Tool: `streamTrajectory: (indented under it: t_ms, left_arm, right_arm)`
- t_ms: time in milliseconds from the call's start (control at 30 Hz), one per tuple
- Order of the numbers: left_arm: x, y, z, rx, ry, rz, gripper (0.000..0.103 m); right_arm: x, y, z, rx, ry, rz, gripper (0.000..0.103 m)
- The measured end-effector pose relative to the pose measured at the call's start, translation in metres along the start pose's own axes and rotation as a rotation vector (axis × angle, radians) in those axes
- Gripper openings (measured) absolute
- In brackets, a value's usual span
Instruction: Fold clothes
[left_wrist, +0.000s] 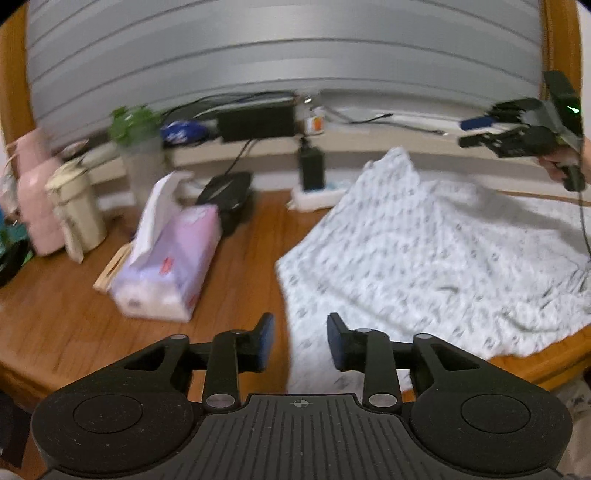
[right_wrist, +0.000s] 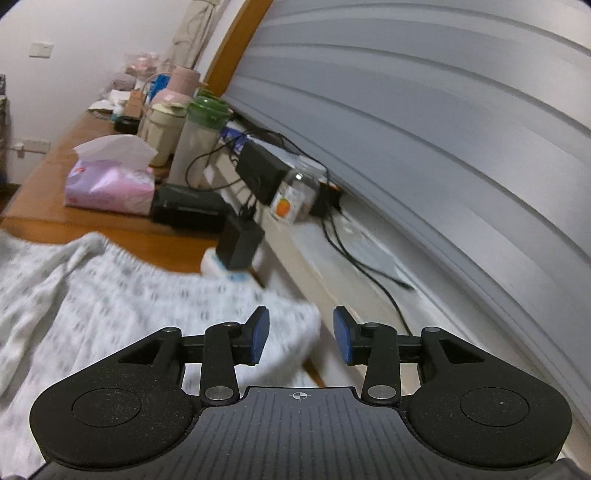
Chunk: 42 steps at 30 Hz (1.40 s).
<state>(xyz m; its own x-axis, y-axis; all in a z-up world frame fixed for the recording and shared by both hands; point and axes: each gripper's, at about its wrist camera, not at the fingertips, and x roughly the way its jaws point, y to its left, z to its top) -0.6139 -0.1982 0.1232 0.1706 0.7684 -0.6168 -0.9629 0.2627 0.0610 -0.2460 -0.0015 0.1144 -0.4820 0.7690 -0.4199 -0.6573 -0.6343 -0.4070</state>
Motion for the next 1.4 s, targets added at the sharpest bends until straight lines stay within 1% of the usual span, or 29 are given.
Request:
streamTrajectory:
  t_ms: [133, 333, 433, 500, 533, 567, 700, 767, 833, 967, 1033, 1067, 1100, 1200, 1400]
  left_arm:
    - [0.019, -0.023, 0.013, 0.036, -0.011, -0.063, 0.035]
    - [0.060, -0.078, 0.026, 0.089, -0.002, -0.197, 0.035]
    - [0.083, -0.117, 0.034, 0.129, 0.007, -0.277, 0.035]
    - [0.096, -0.146, 0.038, 0.160, 0.009, -0.326, 0.038]
    - [0.101, -0.162, 0.040, 0.177, 0.007, -0.352, 0.041]
    - [0.106, -0.178, 0.043, 0.192, 0.006, -0.377, 0.042]
    - [0.123, -0.234, 0.051, 0.258, 0.010, -0.473, 0.042]
    - [0.129, -0.261, 0.054, 0.289, 0.014, -0.512, 0.045]
    - [0.135, -0.284, 0.055, 0.324, 0.026, -0.545, 0.045]
    - [0.148, -0.326, 0.055, 0.401, 0.063, -0.603, 0.044]
    - [0.150, -0.342, 0.056, 0.430, 0.077, -0.624, 0.043]
    - [0.151, -0.350, 0.056, 0.445, 0.081, -0.635, 0.043]
    - [0.153, -0.356, 0.057, 0.456, 0.086, -0.642, 0.043]
    - [0.157, -0.372, 0.058, 0.480, 0.096, -0.654, 0.043]
    - [0.167, -0.401, 0.065, 0.485, 0.104, -0.703, 0.043]
  right_arm:
    - [-0.050, -0.024, -0.024, 0.036, 0.037, -0.025, 0.039]
    - [-0.115, -0.051, -0.080, 0.077, 0.127, -0.117, 0.040]
    - [-0.149, -0.064, -0.118, 0.121, 0.179, -0.166, 0.040]
    - [-0.170, -0.072, -0.146, 0.168, 0.214, -0.202, 0.041]
    - [-0.180, -0.075, -0.161, 0.195, 0.232, -0.222, 0.041]
    - [-0.191, -0.078, -0.176, 0.225, 0.249, -0.246, 0.041]
    - [-0.230, -0.086, -0.236, 0.344, 0.314, -0.327, 0.041]
    - [-0.249, -0.088, -0.264, 0.398, 0.347, -0.367, 0.041]
    - [-0.265, -0.089, -0.289, 0.457, 0.366, -0.404, 0.041]
    - [-0.289, -0.090, -0.328, 0.566, 0.380, -0.477, 0.041]
    - [-0.296, -0.090, -0.341, 0.599, 0.381, -0.501, 0.042]
    - [-0.299, -0.090, -0.347, 0.616, 0.374, -0.511, 0.045]
    - [-0.302, -0.090, -0.351, 0.635, 0.359, -0.515, 0.048]
    - [-0.308, -0.094, -0.360, 0.683, 0.332, -0.535, 0.048]
    - [-0.313, -0.101, -0.368, 0.757, 0.284, -0.565, 0.048]
